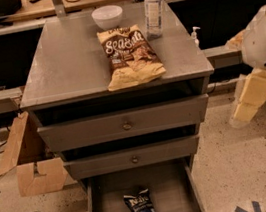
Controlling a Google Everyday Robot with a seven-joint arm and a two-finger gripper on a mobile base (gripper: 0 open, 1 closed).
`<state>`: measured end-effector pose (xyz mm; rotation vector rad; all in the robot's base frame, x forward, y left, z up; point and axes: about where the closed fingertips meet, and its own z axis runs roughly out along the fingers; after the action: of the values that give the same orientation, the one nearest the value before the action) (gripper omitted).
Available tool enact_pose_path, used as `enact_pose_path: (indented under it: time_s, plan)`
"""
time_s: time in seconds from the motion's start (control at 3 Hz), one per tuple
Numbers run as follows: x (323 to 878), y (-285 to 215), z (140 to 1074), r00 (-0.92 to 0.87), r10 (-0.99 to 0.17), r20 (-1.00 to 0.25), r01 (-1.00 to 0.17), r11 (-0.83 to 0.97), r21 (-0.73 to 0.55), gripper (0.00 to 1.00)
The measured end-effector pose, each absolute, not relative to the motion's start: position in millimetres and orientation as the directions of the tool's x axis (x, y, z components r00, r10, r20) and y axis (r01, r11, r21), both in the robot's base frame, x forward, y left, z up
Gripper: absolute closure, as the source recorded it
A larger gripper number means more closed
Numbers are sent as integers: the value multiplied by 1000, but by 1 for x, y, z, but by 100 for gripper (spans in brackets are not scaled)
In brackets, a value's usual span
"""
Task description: Pick blue chip bag from bottom drawer and place on counter
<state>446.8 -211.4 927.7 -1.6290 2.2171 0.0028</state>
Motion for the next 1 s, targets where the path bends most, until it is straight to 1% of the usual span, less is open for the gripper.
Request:
enact_pose_path:
  time_s: [0.33, 0.67, 1.0]
  plan:
    - [438, -199, 856, -283, -868, -407, -916, 371, -155, 0]
    - [428, -177, 771, -329, -803, -498, -912, 407, -54, 0]
    - [445, -144, 692, -366, -700, -614, -888, 459, 6, 0]
